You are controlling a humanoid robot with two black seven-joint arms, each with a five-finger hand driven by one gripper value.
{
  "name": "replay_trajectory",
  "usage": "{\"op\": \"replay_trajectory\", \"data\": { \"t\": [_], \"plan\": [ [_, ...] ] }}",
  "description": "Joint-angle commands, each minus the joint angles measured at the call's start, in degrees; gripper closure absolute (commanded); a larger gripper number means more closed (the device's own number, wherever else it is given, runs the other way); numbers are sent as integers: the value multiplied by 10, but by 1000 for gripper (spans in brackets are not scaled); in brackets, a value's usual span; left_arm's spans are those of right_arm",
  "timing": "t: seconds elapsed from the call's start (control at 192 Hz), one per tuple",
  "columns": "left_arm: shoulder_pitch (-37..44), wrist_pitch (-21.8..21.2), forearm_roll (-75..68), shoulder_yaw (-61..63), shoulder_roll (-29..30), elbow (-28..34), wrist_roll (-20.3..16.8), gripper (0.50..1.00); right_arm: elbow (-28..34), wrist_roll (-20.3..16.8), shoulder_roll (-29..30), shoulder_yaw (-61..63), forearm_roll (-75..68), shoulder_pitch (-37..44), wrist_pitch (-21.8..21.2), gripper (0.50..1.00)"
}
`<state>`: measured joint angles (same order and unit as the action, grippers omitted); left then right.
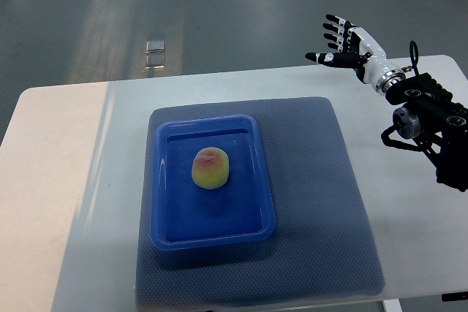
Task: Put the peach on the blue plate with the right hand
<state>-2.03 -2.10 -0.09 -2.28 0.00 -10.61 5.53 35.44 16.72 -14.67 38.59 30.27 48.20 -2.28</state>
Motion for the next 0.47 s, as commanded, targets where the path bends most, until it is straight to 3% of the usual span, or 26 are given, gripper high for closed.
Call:
{"op": "replay_trajectory", "data": {
  "t": [0.0,0.468],
  "plan": [
    [0,0,0,0,0,1,0,500,-4,-6,0,-1,-38,-4,0,568],
    [1,1,0,0,0,1,0,500,-3,-6,2,2,-44,-33,18,568]
  ]
}}
